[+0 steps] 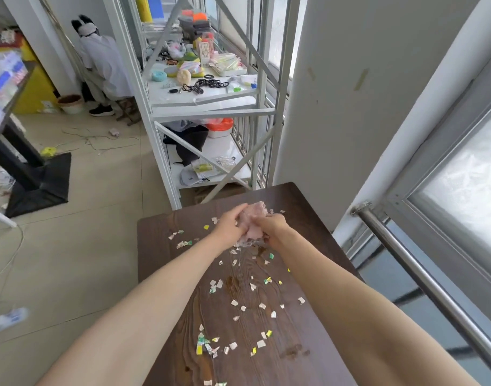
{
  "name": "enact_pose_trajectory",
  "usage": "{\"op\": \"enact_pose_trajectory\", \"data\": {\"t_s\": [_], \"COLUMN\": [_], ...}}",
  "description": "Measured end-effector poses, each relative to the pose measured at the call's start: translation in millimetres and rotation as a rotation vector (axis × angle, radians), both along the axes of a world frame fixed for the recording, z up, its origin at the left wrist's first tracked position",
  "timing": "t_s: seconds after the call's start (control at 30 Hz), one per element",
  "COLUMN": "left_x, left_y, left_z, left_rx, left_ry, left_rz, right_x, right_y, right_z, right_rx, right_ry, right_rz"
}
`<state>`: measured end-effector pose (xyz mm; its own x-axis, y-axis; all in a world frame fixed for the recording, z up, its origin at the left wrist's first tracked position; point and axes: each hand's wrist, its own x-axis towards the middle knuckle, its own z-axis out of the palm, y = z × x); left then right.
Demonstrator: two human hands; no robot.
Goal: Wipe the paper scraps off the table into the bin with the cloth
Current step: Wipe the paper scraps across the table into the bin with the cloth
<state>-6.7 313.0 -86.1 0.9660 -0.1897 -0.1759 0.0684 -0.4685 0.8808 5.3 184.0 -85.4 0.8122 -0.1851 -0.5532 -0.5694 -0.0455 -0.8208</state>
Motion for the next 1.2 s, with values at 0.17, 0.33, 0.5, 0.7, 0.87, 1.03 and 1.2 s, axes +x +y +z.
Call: {"op": "enact_pose_trajectory", "data": {"t_s": [0.17,0.33,0.5,0.7,0.87,1.03,1.2], "left_x": [18,41,59,62,65,54,47], "left_y": [-8,10,32,27,47,108,141], "left_z": [-40,-69,-87,-111,-120,-127,-131], "left_rx": [0.031,0.248,0.507,0.583,0.574,0.624,0.659], "left_ry": [0.116,0.097,-0.002,-0.118,-0.154,-0.064,-0.005], "left_rz": [0.102,0.226,0.231,0.141,0.336,0.492,0.510], "right_x": [18,42,71,112,134,138,131], "right_y": [-25,-69,-99,-111,-116,-104,-84], "right_z": [-35,-50,-52,-65,-94,-123,-131], "right_rx": [-0.107,-0.400,-0.646,-0.971,-1.108,-1.013,-1.048], "right_ry": [-0.017,0.000,-0.113,-0.233,-0.269,-0.100,-0.124], "right_rz": [0.023,0.117,0.140,0.139,0.231,0.238,0.235]}}
